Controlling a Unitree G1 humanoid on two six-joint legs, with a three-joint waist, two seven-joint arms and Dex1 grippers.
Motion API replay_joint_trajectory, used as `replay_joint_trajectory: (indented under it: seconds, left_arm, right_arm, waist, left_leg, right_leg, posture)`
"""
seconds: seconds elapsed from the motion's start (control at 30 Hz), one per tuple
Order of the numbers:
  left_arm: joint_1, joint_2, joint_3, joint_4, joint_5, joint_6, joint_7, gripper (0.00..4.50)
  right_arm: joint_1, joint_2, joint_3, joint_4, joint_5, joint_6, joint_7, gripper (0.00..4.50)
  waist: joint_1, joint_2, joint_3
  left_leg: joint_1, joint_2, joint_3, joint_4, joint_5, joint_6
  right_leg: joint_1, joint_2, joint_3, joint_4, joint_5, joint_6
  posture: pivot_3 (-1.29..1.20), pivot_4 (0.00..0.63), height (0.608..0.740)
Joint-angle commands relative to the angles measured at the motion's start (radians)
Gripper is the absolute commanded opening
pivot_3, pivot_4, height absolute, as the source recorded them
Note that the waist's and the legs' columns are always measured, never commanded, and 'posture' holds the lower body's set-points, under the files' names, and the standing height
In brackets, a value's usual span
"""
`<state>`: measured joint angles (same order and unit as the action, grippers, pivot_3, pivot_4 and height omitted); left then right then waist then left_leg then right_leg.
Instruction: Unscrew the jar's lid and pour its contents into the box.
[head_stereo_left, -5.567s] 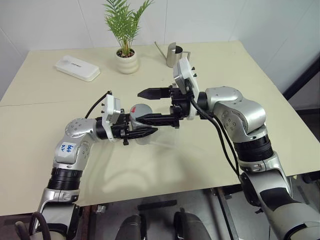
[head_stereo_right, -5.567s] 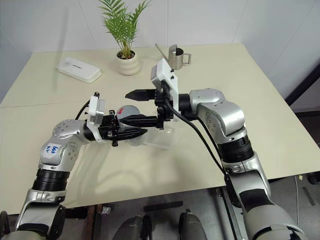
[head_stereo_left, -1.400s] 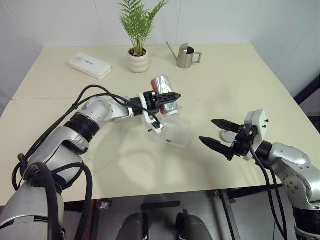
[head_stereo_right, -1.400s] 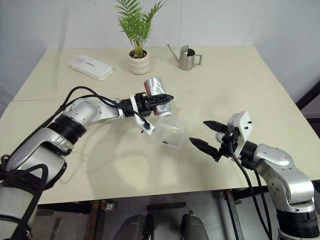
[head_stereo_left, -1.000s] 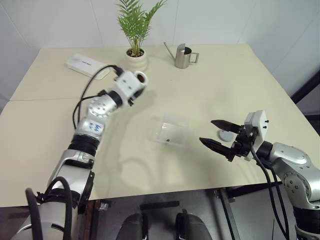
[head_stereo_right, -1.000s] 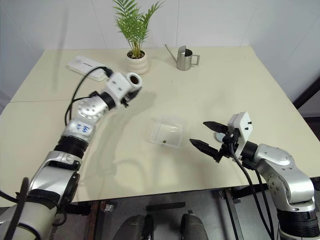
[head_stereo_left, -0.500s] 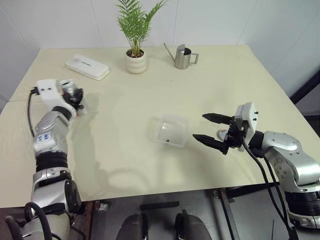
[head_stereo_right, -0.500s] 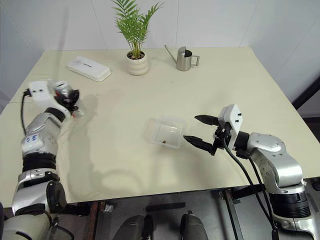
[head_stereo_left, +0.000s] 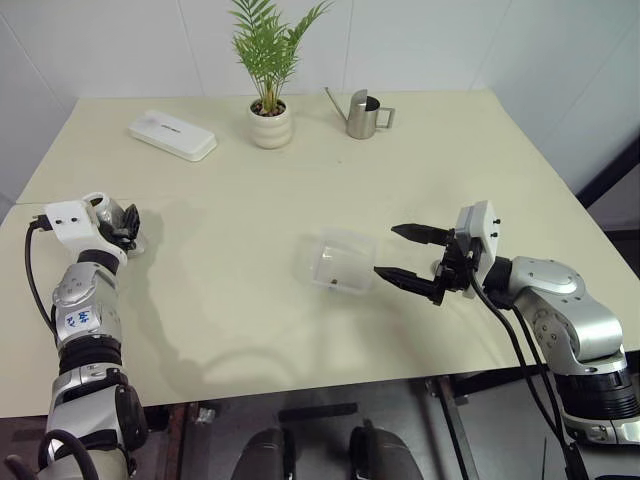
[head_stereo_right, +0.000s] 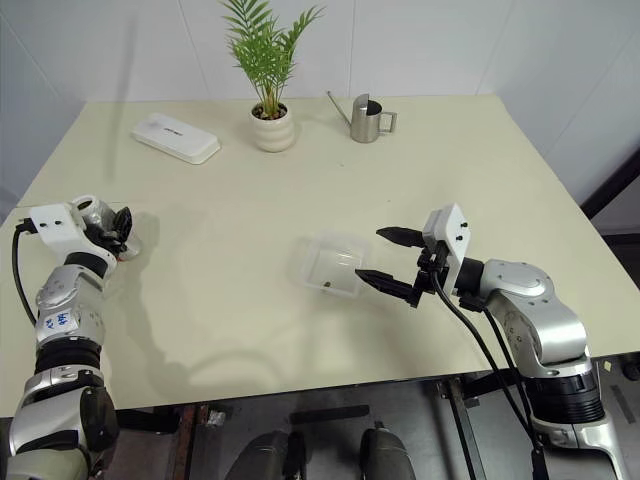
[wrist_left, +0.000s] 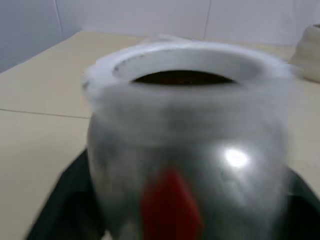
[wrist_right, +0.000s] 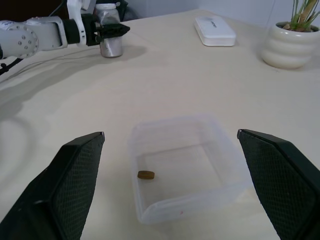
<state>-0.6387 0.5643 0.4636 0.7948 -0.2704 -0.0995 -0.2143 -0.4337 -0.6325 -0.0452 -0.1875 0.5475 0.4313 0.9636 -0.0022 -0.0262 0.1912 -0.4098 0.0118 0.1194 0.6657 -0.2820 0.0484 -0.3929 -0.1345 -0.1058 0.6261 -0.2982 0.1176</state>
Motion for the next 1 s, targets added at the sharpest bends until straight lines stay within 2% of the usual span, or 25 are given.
replay_joint_trajectory:
  seconds: [0.03,0.17,0.3,0.57,0.63,0.77,0.93,1.0]
  left_arm:
    - [0.029,0.015,0.024,-0.041,-0.012,-0.04,0.01,4.48]
    - [0.088,0.025,0.04,-0.135,-0.022,-0.027,0.017,4.48]
    - [0.222,0.031,0.063,-0.296,-0.037,0.035,0.002,4.48]
    - [0.475,0.065,0.119,-0.544,-0.077,0.164,-0.07,4.48]
    - [0.538,0.093,0.1,-0.595,-0.058,0.154,-0.129,4.48]
    - [0.69,0.232,0.037,-0.742,-0.044,0.004,-0.435,4.48]
    - [0.682,0.299,-0.046,-0.866,-0.094,-0.052,-0.652,4.48]
    - [0.649,0.312,-0.089,-0.899,-0.121,-0.022,-0.704,4.48]
  right_arm:
    - [-0.024,-0.001,-0.015,-0.002,-0.005,-0.037,0.015,4.5]
    - [-0.02,-0.004,-0.03,-0.018,-0.004,-0.1,0.05,4.5]
    - [-0.023,-0.004,-0.055,-0.063,0.023,-0.137,0.068,4.5]
    - [-0.039,-0.023,-0.07,-0.087,0.079,-0.096,0.097,4.5]
    - [-0.04,-0.04,-0.073,-0.074,0.085,-0.086,0.117,4.5]
    - [-0.034,-0.085,-0.091,-0.02,0.068,-0.095,0.153,4.5]
    - [-0.024,-0.133,-0.095,0.055,0.026,-0.155,0.225,4.5]
    - [-0.02,-0.151,-0.097,0.087,0.012,-0.181,0.254,4.5]
  waist:
    - [0.0,0.0,0.0]
    - [-0.001,0.0,0.0]
    - [-0.005,0.0,0.0]
    - [-0.005,0.0,0.0]
    - [-0.003,0.0,0.0]
    - [-0.001,0.0,0.0]
    - [0.0,0.002,0.0]
    - [-0.003,0.002,0.0]
  left_leg:
    - [0.0,0.0,0.0,0.0,0.0,0.0]
    - [0.0,0.0,0.001,0.0,0.0,0.0]
    - [0.001,0.0,0.001,-0.002,-0.001,-0.001]
    - [0.003,0.001,0.001,-0.003,-0.004,-0.004]
    - [0.003,0.001,0.001,-0.003,-0.005,-0.005]
    - [0.003,0.0,0.002,-0.003,-0.008,-0.007]
    - [0.003,0.0,0.002,-0.006,-0.009,-0.007]
    - [0.003,0.0,0.002,-0.009,-0.008,-0.008]
  right_leg:
    - [0.0,0.0,0.0,0.0,0.0,0.0]
    - [0.0,-0.002,0.0,0.0,0.0,0.0]
    - [0.0,-0.007,-0.001,0.0,0.0,0.0]
    - [0.0,-0.012,-0.003,-0.001,0.001,-0.002]
    - [0.001,-0.013,-0.003,-0.001,0.002,-0.003]
    - [0.0,-0.014,-0.003,-0.007,0.002,-0.005]
    - [0.0,-0.014,-0.003,-0.013,0.004,-0.007]
    - [0.0,-0.014,-0.004,-0.014,0.004,-0.007]
  posture:
    - [0.0,0.15,0.74]
    - [0.0,0.15,0.74]
    - [0.0,0.15,0.74]
    - [0.0,0.15,0.74]
    - [0.0,0.15,0.74]
    - [0.0,0.15,0.74]
    - [0.0,0.15,0.74]
    - [0.0,0.15,0.74]
